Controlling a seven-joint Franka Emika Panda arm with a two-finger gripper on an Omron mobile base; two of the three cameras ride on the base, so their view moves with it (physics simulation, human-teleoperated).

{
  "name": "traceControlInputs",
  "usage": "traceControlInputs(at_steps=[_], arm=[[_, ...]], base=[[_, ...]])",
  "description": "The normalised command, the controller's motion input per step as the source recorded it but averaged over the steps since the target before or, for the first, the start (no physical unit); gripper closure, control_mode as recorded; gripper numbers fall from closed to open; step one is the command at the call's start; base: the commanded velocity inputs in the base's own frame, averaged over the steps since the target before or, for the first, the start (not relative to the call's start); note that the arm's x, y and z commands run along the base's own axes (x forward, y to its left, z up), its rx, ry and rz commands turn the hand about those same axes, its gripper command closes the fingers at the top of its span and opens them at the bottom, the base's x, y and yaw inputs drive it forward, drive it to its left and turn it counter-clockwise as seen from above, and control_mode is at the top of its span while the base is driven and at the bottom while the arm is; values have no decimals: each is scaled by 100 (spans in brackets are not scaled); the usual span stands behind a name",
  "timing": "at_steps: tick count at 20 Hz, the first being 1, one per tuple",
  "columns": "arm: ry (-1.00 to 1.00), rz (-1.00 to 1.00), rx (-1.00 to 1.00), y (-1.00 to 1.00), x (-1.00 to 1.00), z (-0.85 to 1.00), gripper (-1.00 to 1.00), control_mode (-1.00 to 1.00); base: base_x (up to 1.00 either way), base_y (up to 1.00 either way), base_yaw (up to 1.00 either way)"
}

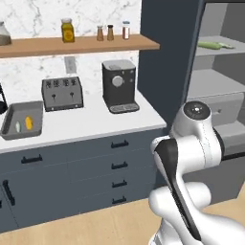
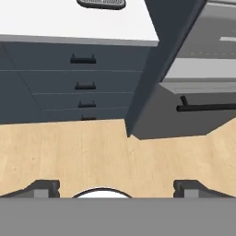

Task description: Place one corn and one fish in each tupperware on the nearby counter, to pack two identical lunches.

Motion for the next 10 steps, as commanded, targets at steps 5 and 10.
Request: traceControlInputs(at_steps=[5, 10], arm=[[0, 0, 0, 0, 0, 0, -100, 100], [0, 0, 0, 0, 0, 0, -100, 100]], base=[[37, -100, 6], [43, -100, 6]])
